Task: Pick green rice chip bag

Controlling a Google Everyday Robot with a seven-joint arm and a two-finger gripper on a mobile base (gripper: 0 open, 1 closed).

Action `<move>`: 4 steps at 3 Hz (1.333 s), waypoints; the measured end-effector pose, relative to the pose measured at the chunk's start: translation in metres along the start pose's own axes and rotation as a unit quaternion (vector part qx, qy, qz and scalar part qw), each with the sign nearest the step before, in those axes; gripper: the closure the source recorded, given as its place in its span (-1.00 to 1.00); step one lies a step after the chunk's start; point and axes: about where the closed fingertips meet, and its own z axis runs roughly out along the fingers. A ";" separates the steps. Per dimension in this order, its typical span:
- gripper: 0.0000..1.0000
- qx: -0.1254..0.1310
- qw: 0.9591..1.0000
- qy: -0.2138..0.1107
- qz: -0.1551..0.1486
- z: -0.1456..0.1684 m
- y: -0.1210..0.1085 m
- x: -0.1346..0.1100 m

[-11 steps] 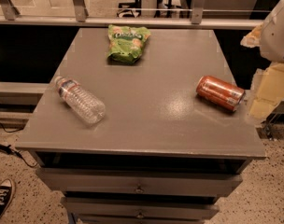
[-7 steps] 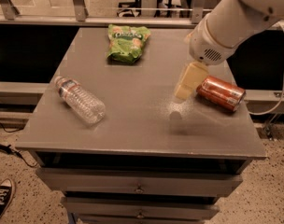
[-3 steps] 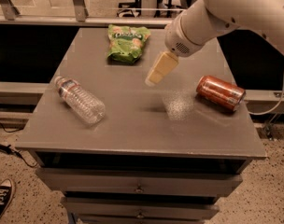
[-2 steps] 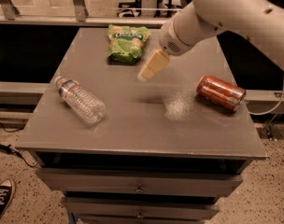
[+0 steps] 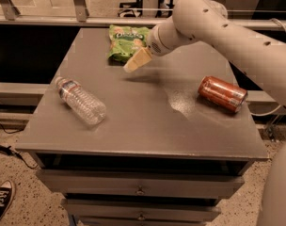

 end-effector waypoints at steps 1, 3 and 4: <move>-1.00 0.008 1.000 -0.013 0.024 0.027 -0.011 -0.006; -0.52 0.023 0.998 -0.029 0.054 0.051 -0.026 -0.013; -0.05 0.027 0.997 -0.030 0.061 0.054 -0.029 -0.011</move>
Offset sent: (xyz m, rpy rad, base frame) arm 0.0666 0.0163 -0.0122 0.1191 -0.0281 -0.1231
